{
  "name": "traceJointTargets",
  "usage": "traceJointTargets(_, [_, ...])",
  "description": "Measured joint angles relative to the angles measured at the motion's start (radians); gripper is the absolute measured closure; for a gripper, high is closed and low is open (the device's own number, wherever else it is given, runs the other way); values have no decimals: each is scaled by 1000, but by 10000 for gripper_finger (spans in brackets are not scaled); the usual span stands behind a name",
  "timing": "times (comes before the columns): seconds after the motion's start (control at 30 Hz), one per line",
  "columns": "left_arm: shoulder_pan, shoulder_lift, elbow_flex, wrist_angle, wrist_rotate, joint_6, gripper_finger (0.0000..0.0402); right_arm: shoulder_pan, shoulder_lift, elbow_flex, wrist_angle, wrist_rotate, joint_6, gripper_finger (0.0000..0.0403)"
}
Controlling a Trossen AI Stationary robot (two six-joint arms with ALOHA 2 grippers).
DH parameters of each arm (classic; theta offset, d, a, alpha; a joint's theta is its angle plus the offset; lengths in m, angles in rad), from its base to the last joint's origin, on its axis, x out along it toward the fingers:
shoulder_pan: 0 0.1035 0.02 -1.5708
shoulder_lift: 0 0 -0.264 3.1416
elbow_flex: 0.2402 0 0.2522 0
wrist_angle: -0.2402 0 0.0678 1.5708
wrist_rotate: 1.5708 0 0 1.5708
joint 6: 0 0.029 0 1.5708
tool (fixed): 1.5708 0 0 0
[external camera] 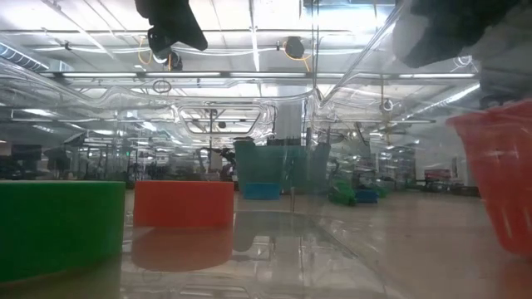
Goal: Pick and place Stapler, Stapler remover, tape
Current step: Put the top green small stapler into the green bin
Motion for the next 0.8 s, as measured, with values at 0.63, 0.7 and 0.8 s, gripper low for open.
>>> traceJointTargets(0.63, [1,0,0,1,-1,8,401,-228,-193,0,-295,-18,-161,330])
traceJointTargets(0.7, [1,0,0,1,-1,3,401,-250,-200,0,-313,-19,-196,330])
traceJointTargets(0.8, [1,0,0,2,-2,1,401,-282,-200,0,-319,-21,-250,330])
